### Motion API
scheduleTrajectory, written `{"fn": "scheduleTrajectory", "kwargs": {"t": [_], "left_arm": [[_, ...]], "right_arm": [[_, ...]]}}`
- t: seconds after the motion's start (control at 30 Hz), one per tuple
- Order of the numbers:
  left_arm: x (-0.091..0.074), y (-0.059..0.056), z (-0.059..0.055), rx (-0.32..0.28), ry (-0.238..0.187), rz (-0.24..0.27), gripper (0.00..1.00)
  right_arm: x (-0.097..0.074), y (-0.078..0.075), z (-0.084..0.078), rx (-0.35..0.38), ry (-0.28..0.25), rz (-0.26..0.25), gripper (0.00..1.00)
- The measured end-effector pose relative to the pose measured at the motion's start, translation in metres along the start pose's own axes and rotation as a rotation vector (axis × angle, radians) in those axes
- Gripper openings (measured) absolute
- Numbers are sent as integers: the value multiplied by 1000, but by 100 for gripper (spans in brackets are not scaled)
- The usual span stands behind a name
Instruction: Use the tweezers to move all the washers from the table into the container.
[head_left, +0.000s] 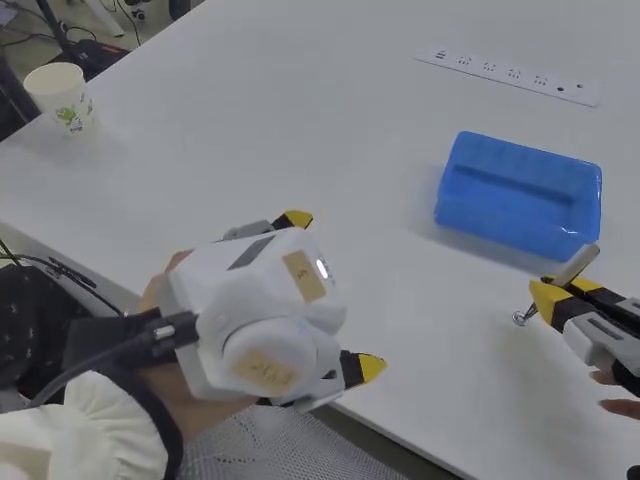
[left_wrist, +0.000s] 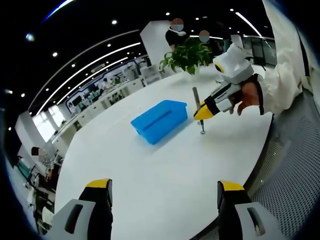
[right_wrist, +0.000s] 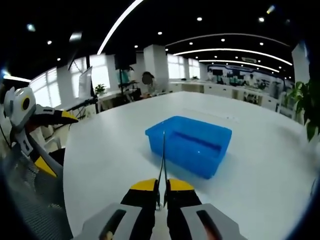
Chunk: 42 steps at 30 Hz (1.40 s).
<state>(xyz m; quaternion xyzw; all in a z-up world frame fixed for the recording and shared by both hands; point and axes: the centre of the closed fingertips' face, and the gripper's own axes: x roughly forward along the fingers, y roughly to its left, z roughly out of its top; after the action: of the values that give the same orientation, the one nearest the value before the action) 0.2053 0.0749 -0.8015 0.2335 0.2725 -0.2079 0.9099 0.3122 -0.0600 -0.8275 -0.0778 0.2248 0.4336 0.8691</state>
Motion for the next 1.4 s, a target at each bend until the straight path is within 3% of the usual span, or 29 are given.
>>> {"fn": "scheduleTrajectory", "kwargs": {"t": [0.4, 0.93, 1.1, 1.27, 1.4], "left_arm": [[0, 0, -1, 6, 7, 3, 88], [1, 0, -2, 15, 15, 0, 87], [1, 0, -3, 16, 19, 1, 87], [1, 3, -4, 8, 27, 17, 87], [1, 2, -3, 1, 17, 14, 87]], "right_arm": [[2, -1, -2, -12, -5, -1, 4], [-4, -1, -5, -3, -52, -8, 3], [-3, -4, -4, 38, -38, -4, 2], [-1, -1, -3, 13, -22, 1, 2], [0, -2, -2, 46, -6, 3, 1]]}}
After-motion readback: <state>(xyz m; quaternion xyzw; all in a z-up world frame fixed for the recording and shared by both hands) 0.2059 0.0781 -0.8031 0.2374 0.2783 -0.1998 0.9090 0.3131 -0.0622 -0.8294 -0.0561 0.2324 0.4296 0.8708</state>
